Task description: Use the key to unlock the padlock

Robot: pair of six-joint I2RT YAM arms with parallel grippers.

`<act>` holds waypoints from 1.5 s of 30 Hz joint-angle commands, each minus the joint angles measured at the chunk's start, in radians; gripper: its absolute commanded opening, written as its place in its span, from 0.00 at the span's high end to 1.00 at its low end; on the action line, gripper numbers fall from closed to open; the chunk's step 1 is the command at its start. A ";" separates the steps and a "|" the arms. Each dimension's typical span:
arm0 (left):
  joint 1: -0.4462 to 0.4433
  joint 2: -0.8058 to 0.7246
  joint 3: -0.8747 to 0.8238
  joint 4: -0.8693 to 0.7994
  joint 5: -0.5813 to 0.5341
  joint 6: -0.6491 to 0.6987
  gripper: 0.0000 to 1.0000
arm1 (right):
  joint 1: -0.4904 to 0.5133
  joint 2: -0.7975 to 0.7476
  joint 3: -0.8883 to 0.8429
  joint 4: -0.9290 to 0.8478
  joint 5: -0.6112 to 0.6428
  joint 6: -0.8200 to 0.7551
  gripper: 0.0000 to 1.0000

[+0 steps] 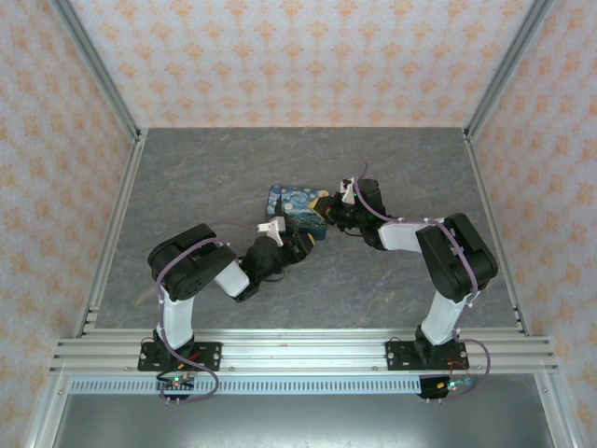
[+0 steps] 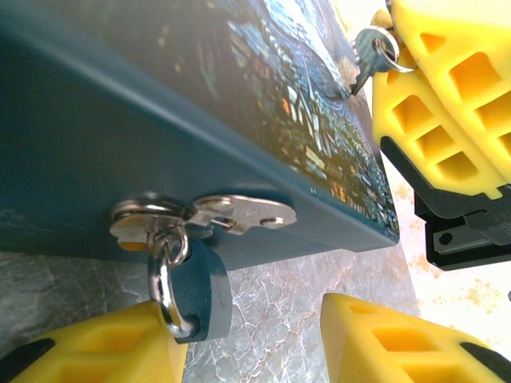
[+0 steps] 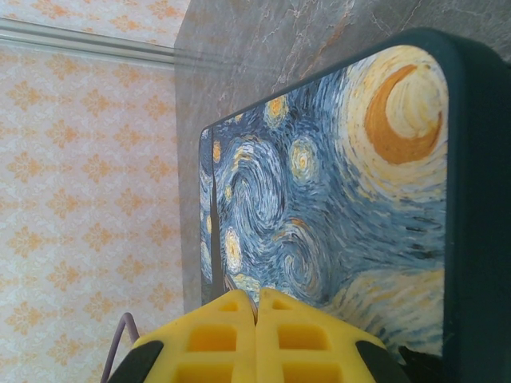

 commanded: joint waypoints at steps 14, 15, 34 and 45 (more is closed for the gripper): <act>-0.001 0.033 0.007 0.009 -0.107 -0.028 0.61 | 0.019 0.043 -0.013 -0.066 -0.026 -0.002 1.00; -0.001 0.038 0.010 0.009 -0.107 -0.029 0.62 | 0.018 0.044 -0.012 -0.066 -0.025 0.000 1.00; -0.001 0.034 0.012 -0.092 -0.120 -0.018 0.76 | 0.018 0.048 -0.007 -0.066 -0.027 0.001 1.00; 0.002 -0.020 0.047 -0.226 -0.101 -0.017 0.99 | 0.018 0.034 -0.009 -0.063 -0.021 -0.004 1.00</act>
